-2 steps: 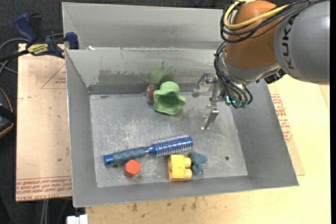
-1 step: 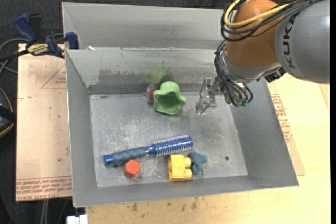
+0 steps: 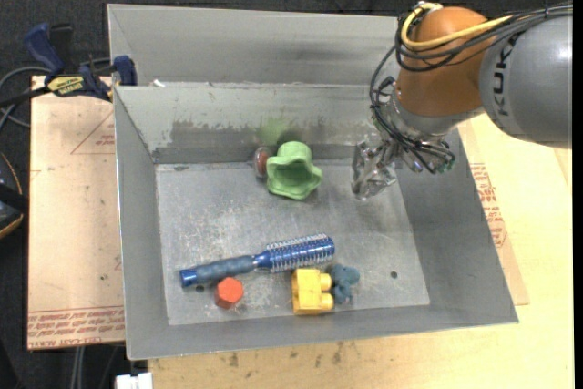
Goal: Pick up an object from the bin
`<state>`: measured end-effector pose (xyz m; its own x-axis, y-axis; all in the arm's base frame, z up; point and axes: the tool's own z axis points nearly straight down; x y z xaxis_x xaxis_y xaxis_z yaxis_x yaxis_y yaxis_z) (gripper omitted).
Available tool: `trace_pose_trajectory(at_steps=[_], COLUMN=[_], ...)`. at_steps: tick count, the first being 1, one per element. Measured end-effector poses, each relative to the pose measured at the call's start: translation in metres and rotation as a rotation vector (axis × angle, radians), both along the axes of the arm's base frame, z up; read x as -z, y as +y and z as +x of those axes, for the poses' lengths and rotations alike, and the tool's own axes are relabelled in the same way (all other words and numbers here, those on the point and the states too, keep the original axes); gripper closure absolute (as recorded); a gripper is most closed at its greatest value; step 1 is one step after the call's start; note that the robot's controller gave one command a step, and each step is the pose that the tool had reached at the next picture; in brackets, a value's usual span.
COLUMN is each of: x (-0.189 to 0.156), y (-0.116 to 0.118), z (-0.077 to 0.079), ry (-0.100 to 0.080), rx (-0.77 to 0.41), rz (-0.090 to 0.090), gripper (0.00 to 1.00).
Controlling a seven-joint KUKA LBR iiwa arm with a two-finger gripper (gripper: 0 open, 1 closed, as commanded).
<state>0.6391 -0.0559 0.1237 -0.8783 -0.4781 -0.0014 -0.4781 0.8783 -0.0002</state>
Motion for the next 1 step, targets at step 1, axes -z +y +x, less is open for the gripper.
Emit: trace_pose_trajectory(at_steps=[1], x=[-0.0074], y=[-0.0366], z=[0.0035], ry=[-0.003], rx=[0.03], rz=[-0.001], gripper=[1.0])
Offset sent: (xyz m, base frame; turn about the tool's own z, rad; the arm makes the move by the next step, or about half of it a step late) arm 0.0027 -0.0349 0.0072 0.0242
